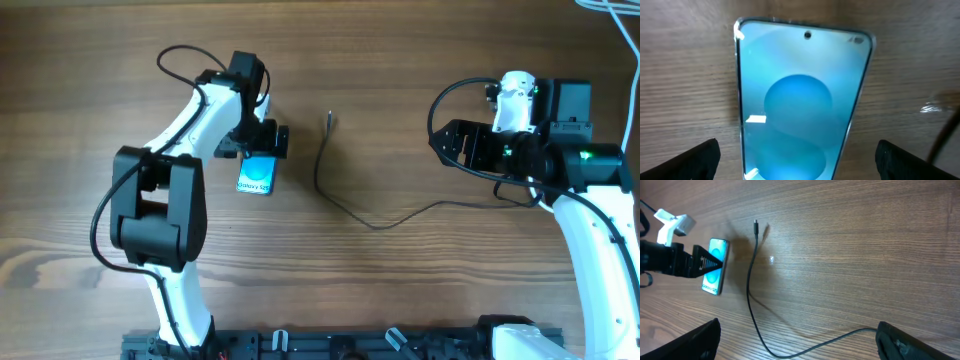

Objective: Plug charger to phone and switch on socket
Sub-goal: 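Move the left gripper over the blue phone and grasp it, then lift the phone with the left gripper and raise it upright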

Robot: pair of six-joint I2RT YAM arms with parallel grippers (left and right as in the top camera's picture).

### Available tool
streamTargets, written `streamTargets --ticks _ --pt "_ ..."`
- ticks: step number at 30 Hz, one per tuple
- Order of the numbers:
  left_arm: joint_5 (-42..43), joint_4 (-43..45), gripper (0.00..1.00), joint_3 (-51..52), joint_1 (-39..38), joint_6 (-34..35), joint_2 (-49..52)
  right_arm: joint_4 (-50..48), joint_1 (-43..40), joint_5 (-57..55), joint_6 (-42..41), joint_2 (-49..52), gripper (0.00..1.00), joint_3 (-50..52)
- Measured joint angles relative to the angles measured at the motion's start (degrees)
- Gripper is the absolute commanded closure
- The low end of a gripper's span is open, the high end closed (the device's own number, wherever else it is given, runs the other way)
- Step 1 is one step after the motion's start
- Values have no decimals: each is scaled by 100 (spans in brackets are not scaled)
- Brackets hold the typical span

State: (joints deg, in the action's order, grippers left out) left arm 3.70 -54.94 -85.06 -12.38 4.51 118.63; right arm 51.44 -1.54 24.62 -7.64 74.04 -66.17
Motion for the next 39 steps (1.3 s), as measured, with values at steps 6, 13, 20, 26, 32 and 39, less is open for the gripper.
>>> streamTargets --ticks 6,13,20,26,32,39 --pt "-2 162 1 219 0 2 2 20 0 0 0 0 0 -2" --pt "-81 256 2 348 0 4 2 44 0 -26 0 0 0 0" --pt "-245 278 4 348 -90 170 31 66 0 -46 0 0 0 -2" --pt "-428 315 13 348 -291 481 48 66 0 -70 0 0 0 0" --pt "-424 321 25 348 -295 601 48 66 0 -118 0 0 0 0" --pt "-426 326 25 348 -295 614 48 66 0 -133 0 0 0 0"
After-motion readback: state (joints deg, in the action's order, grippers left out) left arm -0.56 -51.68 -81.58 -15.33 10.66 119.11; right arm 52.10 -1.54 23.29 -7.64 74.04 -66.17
